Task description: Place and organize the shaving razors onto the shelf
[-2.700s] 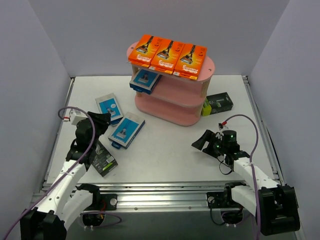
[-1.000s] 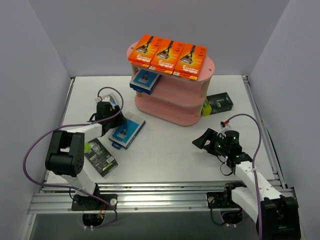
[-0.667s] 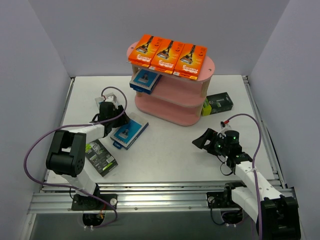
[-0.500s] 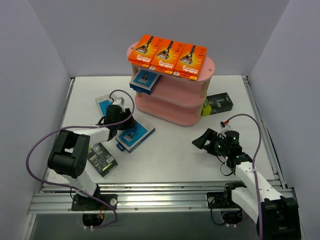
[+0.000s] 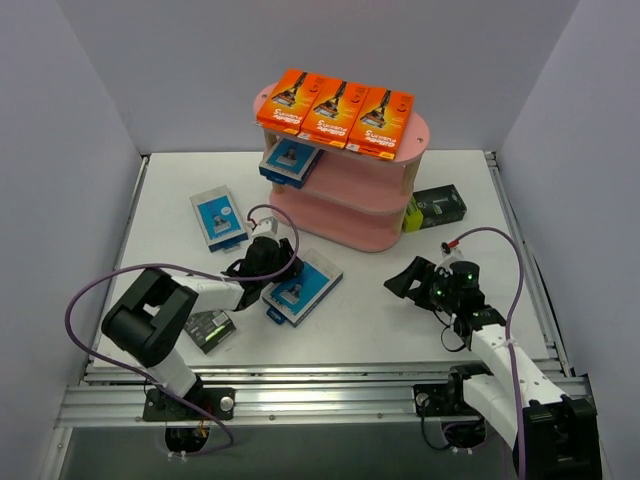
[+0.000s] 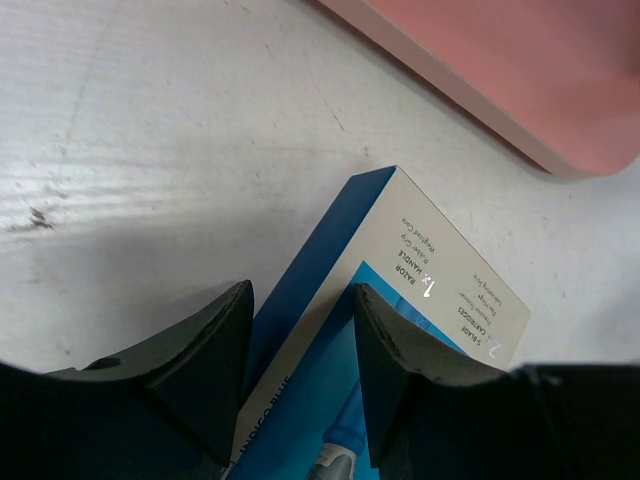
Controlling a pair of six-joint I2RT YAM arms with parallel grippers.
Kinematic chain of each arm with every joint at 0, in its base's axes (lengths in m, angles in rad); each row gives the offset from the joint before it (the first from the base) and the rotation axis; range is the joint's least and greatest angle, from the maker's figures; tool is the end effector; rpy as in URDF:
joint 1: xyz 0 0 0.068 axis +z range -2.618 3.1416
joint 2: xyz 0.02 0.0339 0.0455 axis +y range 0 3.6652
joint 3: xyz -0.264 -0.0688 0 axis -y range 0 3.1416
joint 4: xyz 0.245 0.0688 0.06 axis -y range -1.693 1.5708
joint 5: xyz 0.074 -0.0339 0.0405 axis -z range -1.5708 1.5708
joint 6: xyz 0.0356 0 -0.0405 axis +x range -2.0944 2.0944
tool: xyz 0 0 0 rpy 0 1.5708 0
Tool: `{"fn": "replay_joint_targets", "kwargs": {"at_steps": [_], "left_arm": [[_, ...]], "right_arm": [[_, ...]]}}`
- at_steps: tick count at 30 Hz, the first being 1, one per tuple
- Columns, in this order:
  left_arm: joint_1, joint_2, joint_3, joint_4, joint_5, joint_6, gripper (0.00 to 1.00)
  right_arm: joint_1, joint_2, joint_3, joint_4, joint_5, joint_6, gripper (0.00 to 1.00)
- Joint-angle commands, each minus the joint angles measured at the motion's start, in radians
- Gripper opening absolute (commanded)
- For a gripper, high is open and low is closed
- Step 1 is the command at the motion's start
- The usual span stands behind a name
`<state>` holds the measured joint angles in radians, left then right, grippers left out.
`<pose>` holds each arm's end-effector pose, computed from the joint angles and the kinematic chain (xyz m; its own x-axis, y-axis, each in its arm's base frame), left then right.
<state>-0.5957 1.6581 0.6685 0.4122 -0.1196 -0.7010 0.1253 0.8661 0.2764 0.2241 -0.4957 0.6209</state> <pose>0.2667 -0.1756 0.1450 -0.6512 -0.3322 -0.6823 0.0711 0.8685 -0.4907 0.1808 0.0398 0.1906 -0.6089 0.4391 -0.6607 -0.2415 0.6907 0.6816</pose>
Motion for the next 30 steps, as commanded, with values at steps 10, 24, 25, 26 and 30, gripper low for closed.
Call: {"fn": "replay_joint_targets", "kwargs": {"at_steps": [10,24,25,26,30], "left_arm": [[-0.044,-0.283,-0.063,-0.148,-0.110,-0.046,0.67],[-0.021,-0.752,0.052,-1.084,-0.566,-0.365,0.73],[-0.016,-0.741,0.054,-1.125,-0.587,-0.427,0.73],[-0.015,-0.732,0.054,-1.185,-0.594,-0.461,0.74],[-0.010,-0.670,0.031,-1.285,-0.604,-0.623,0.76]], "right_arm": [[0.004,-0.022,-0.005,-0.002,-0.009,-0.010,0.77],[0.017,-0.010,-0.014,0.037,-0.061,-0.013,0.77],[0.019,-0.006,-0.014,0.040,-0.064,-0.015,0.77],[0.020,-0.004,-0.014,0.043,-0.070,-0.016,0.77],[0.023,-0.004,-0.016,0.047,-0.081,-0.015,0.77]]}}
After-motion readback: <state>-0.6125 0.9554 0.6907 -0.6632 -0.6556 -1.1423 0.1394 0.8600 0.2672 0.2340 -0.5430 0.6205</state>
